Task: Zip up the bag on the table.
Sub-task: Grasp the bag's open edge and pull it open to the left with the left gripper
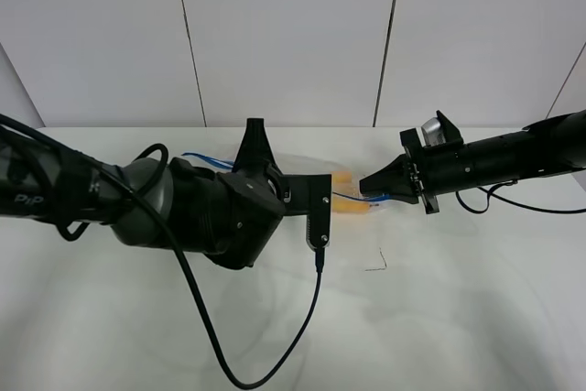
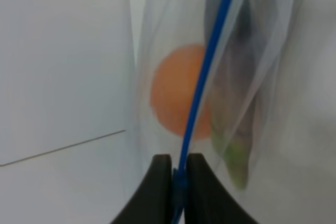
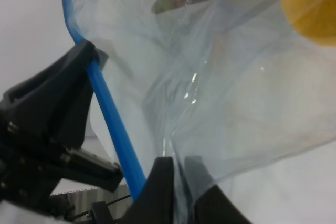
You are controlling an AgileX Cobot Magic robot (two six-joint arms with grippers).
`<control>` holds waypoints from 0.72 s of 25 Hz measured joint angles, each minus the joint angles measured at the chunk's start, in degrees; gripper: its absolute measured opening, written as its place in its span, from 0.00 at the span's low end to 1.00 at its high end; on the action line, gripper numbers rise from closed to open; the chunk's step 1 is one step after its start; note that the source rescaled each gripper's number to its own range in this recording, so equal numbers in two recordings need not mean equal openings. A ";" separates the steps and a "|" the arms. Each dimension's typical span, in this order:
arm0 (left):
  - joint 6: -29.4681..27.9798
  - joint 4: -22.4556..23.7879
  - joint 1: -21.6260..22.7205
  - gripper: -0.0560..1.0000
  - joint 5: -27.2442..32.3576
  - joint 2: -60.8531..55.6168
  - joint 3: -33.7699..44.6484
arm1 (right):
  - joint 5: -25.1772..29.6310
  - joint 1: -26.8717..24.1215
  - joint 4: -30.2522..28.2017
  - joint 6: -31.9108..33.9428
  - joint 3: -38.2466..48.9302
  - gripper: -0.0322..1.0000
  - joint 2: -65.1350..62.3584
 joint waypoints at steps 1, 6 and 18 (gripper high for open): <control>0.12 0.00 0.37 0.05 0.00 0.00 0.00 | 0.00 0.00 0.00 0.00 0.00 0.03 0.00; 1.43 0.00 3.32 0.05 0.05 0.00 0.00 | 0.00 0.00 0.00 0.00 0.00 0.03 0.00; 1.50 -0.06 9.29 0.05 -0.02 0.00 0.00 | 1.42 0.00 0.00 0.00 0.00 0.03 0.00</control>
